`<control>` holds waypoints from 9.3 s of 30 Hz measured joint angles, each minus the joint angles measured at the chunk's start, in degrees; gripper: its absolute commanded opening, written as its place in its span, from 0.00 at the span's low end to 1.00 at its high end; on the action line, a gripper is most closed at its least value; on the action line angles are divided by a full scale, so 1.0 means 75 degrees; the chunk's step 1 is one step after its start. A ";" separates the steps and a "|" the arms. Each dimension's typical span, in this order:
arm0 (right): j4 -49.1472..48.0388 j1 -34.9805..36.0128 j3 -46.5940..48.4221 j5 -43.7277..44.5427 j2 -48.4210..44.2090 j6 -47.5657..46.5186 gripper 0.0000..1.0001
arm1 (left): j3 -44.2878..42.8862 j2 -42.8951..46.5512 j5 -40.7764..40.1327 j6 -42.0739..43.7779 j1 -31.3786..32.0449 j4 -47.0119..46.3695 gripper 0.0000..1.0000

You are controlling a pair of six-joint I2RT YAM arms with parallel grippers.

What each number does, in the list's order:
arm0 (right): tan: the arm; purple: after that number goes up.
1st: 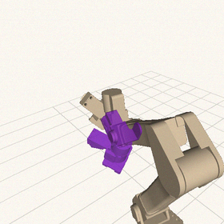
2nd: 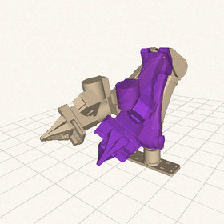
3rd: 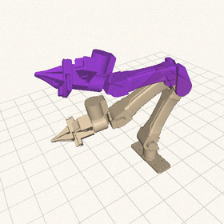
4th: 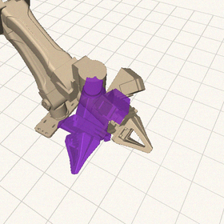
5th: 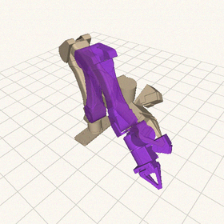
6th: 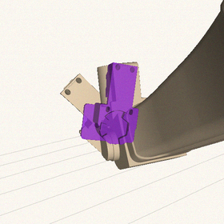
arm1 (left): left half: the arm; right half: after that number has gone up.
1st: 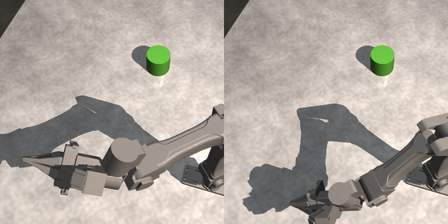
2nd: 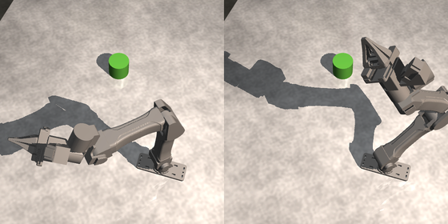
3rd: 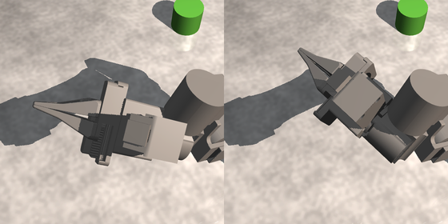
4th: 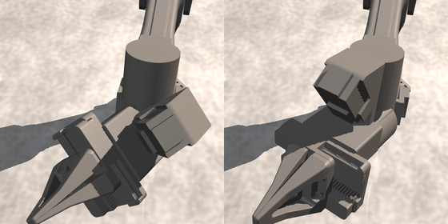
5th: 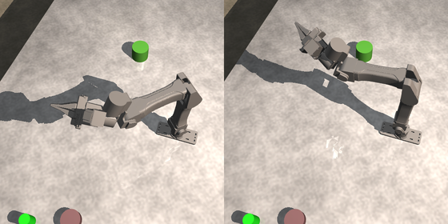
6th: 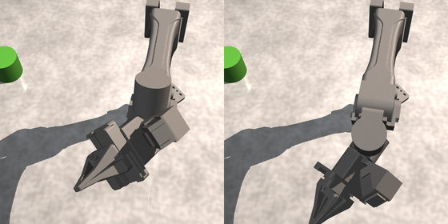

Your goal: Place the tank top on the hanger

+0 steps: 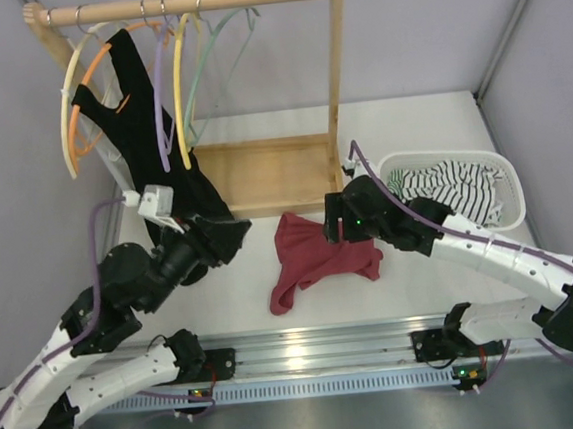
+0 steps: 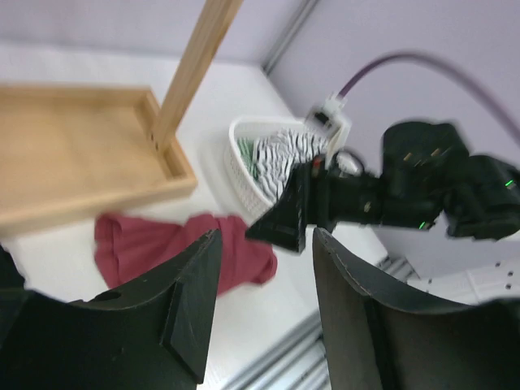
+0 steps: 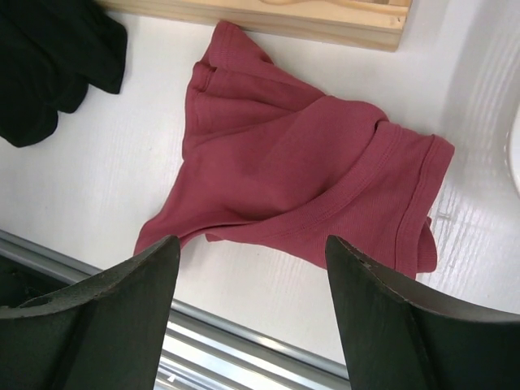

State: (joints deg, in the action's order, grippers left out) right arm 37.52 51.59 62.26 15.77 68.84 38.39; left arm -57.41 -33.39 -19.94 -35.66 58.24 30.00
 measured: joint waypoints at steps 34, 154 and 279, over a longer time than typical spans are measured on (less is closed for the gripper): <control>-0.0003 -0.0192 -0.0702 -0.0527 -0.0519 -0.0612 0.73 | -0.9282 -0.5936 0.0731 0.3628 -0.6260 0.0551 0.67; 0.0020 -0.0201 -0.1105 -0.0656 -0.0883 -0.0868 0.75 | -0.6429 -0.5001 0.2340 0.3896 -0.6499 0.1180 0.00; -0.0192 -0.1472 -0.0755 -0.0315 0.0219 -0.0970 0.00 | 0.1072 -0.0469 0.8582 0.1539 -0.4908 0.1568 0.00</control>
State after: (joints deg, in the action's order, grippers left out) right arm 36.07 40.56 56.60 13.41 70.48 31.11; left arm -49.36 -36.91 44.42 -24.12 21.43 41.76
